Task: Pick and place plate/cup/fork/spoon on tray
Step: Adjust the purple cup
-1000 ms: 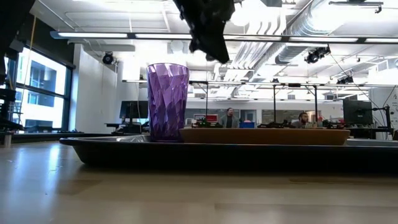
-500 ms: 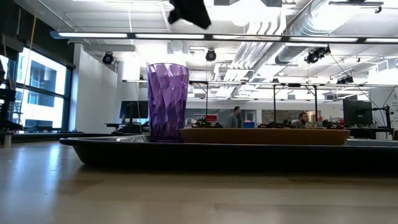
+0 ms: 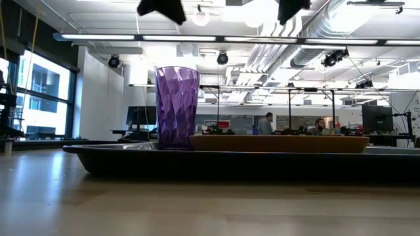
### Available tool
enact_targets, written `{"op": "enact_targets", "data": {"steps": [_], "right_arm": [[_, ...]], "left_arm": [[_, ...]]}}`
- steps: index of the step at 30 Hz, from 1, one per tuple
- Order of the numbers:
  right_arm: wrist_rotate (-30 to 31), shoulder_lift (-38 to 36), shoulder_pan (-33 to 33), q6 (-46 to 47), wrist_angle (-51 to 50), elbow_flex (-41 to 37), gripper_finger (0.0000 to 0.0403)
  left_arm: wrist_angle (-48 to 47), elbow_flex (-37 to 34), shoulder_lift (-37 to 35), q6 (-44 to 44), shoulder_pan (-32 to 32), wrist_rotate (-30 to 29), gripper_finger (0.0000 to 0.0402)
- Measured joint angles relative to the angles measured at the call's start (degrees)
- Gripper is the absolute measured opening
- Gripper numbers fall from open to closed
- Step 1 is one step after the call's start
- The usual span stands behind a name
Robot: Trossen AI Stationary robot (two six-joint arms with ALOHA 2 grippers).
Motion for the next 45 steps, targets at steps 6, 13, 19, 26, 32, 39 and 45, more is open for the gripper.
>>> {"op": "enact_targets", "data": {"steps": [6,13,19,26,32,39,45], "right_arm": [[-7.32,-0.61,-0.16,-1.55,4.24,-8.4,0.0135],[-12.23,-0.62,0.33,1.44,11.24,-14.3,0.0135],[-12.51,-0.6,0.49,7.07,13.64,-17.07,0.0135],[-11.58,-0.59,0.49,11.81,13.82,-17.39,0.0135],[-11.42,-0.59,0.49,13.03,14.54,-17.37,0.0135],[-11.39,-0.59,0.49,14.12,16.63,-17.37,0.0135],[-11.37,-0.59,0.49,15.47,17.29,-17.34,0.0135]], "left_arm": [[0.93,-9.54,-3.41,-6.82,-2.17,-2.83,0.0062],[1.45,-16.85,-6.61,-10.61,-3.48,-4.28,0.0062],[1.36,-18.56,-7.69,-14.96,-2.01,-1.04,0.0062],[1.77,-18.56,-7.26,-11.0,2.26,7.76,0.0063],[1.84,-18.56,-7.3,-9.88,4.75,8.47,0.0079],[4.03,-18.49,-6.04,-9.18,5.22,9.72,0.0123],[3.75,-18.54,-2.28,-7.29,4.59,9.84,0.0127]]}}
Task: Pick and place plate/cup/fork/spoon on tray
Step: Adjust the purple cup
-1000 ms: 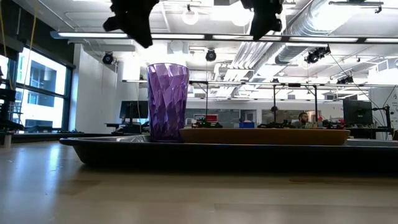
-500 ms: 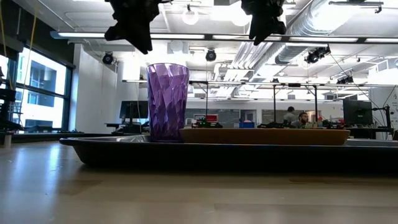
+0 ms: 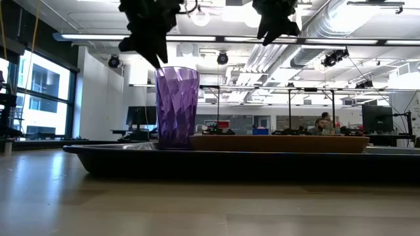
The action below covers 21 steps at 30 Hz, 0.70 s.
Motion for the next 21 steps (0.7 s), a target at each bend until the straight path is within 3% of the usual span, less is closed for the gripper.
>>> {"op": "enact_targets", "data": {"steps": [21], "right_arm": [[1.33,0.02,0.0,-0.04,-0.02,0.04,0.0135]], "left_arm": [[0.1,0.0,6.93,1.52,0.0,1.14,0.0123]]}}
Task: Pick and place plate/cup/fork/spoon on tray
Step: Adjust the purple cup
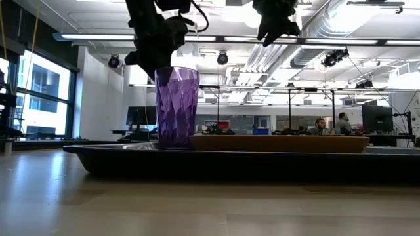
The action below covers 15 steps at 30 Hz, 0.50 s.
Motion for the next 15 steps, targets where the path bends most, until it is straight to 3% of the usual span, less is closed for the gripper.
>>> {"op": "enact_targets", "data": {"steps": [15], "right_arm": [[0.0,0.0,0.0,-0.03,0.02,0.0,0.0135]], "left_arm": [[-0.11,0.0,-0.28,0.12,0.09,-1.17,0.0043]]}}
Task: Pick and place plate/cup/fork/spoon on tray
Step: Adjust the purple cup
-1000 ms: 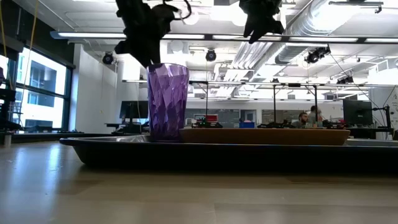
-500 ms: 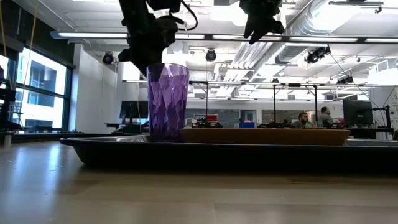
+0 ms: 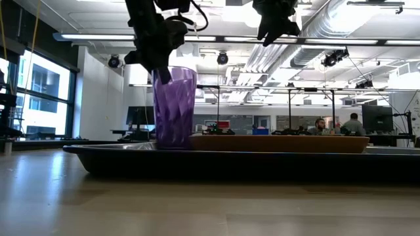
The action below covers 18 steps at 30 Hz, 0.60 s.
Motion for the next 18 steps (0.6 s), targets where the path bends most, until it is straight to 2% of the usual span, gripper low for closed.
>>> {"op": "enact_targets", "data": {"steps": [6,18], "right_arm": [[-0.02,0.0,0.0,-0.02,0.02,0.0,0.0135],[1.2,0.0,0.0,-0.02,0.02,0.0,0.0135]], "left_arm": [[-0.07,0.0,0.0,1.39,0.0,-0.32,0.0025],[-0.76,0.0,0.0,4.44,0.02,-2.0,0.0024]]}}
